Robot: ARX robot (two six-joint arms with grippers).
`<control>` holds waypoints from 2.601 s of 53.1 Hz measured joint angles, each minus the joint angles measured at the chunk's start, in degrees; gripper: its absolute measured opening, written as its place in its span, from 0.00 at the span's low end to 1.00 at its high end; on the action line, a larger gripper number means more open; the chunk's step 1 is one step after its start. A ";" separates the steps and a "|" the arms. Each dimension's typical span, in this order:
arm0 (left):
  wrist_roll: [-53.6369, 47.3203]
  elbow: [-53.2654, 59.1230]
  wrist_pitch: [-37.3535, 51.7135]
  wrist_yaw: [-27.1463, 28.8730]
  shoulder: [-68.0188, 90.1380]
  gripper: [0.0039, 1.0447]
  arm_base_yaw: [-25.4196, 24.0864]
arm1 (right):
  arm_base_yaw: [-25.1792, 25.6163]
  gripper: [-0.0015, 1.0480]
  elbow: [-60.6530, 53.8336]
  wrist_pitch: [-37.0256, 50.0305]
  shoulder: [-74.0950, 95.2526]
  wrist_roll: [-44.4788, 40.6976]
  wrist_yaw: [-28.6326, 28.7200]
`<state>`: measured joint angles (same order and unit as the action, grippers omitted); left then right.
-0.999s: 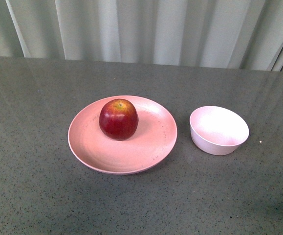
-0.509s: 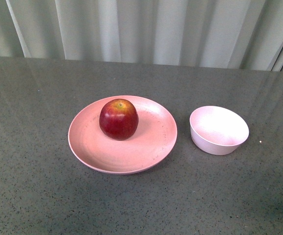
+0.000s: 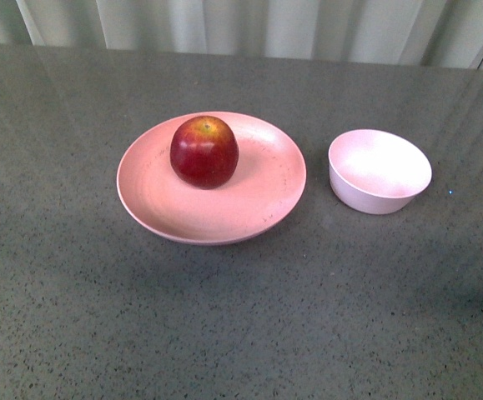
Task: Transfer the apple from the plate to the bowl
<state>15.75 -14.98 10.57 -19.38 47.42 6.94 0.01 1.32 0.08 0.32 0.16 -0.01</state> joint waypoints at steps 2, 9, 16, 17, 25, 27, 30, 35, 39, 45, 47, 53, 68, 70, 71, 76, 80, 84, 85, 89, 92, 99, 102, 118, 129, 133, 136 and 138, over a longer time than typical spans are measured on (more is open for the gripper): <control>-0.04 -1.33 2.47 0.90 3.93 0.92 1.31 | 0.00 0.91 0.00 0.00 0.00 0.00 0.00; -0.04 -6.38 9.14 4.83 18.34 0.92 6.80 | 0.00 0.91 0.00 0.00 0.00 0.00 0.02; -0.24 -12.17 12.66 7.69 30.71 0.92 11.17 | 0.00 0.91 0.00 0.00 0.00 0.00 0.00; -0.37 -13.09 12.94 8.02 32.24 0.92 11.56 | 0.00 0.91 0.00 0.00 0.00 0.00 0.00; -1.25 -20.06 13.77 10.03 42.53 0.92 13.60 | 0.00 0.91 0.00 0.00 0.00 0.00 0.00; -1.29 -21.31 13.77 10.38 44.17 0.92 13.81 | 0.00 0.91 0.00 0.00 0.00 0.00 0.02; -1.33 -23.30 13.77 10.60 46.69 0.92 14.14 | 0.00 0.91 0.00 0.00 0.00 0.00 0.00; -1.60 -26.14 13.75 11.13 50.03 0.92 14.78 | 0.00 0.91 0.00 0.00 0.00 0.00 0.00; -2.21 -28.63 13.75 11.74 52.81 0.92 15.28 | 0.00 0.91 0.00 0.00 0.00 0.00 0.00; -3.08 -31.54 13.62 12.41 56.04 0.92 15.56 | 0.00 0.91 0.00 0.00 0.00 0.00 0.00; -3.63 -32.41 13.49 12.98 57.09 0.92 15.61 | 0.00 0.91 0.00 0.00 0.00 0.00 0.00; -4.79 -34.51 13.16 13.62 59.82 0.92 16.04 | 0.00 0.91 0.00 0.00 0.00 0.00 0.00; -7.21 -41.11 11.10 15.34 66.18 0.92 17.59 | 0.00 0.91 0.00 0.00 0.00 0.00 0.02; -7.39 -42.01 10.75 15.56 66.99 0.92 17.75 | 0.00 0.91 0.00 0.00 0.00 0.00 0.00; -7.45 -42.95 10.34 15.76 67.49 0.92 17.84 | 0.00 0.91 0.00 0.00 0.00 0.00 0.00; -7.76 -45.83 9.05 16.44 69.55 0.92 17.94 | 0.00 0.91 0.00 0.00 0.00 0.00 0.00; -8.02 -47.71 8.22 16.59 70.93 0.92 17.99 | 0.00 0.91 0.00 0.00 0.00 0.00 0.00; -8.35 -49.20 7.63 17.09 72.13 0.92 18.03 | 0.00 0.91 0.00 0.00 0.00 0.00 0.00; -8.48 -49.66 7.43 17.27 72.61 0.92 18.03 | 0.00 0.91 0.00 0.00 0.00 0.00 0.00; -8.70 -50.60 6.97 17.70 73.40 0.92 18.03 | 0.00 0.91 0.00 0.00 0.00 0.00 0.00; -8.90 -51.28 6.64 17.81 73.90 0.92 18.05 | 0.00 0.91 0.00 0.00 0.00 0.00 0.00; -9.73 -51.93 6.23 18.47 74.82 0.87 18.05 | 0.00 0.91 0.00 0.00 0.00 0.00 0.00; -10.16 -51.93 6.23 18.84 74.93 0.78 18.08 | 0.00 0.91 0.00 0.00 0.00 0.00 0.00; -12.09 -52.09 5.27 19.12 73.94 0.69 18.25 | 0.00 0.91 0.00 0.00 0.00 0.00 0.00; -11.91 -56.57 2.78 17.92 71.41 0.69 20.04 | 0.00 0.91 0.00 0.00 0.00 0.00 0.00; -11.89 -58.90 1.97 17.88 70.95 0.69 21.33 | 0.00 0.91 0.00 0.00 0.00 0.00 0.00; -11.91 -60.46 1.46 17.86 70.93 0.69 22.34 | 0.00 0.91 0.00 0.00 0.00 0.00 0.00; -11.98 -62.12 0.79 17.86 70.99 0.69 23.65 | 0.00 0.91 0.00 0.00 0.00 0.00 0.00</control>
<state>3.77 -77.10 11.35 -1.52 118.41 30.59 0.01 1.32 0.08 0.32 0.16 -0.01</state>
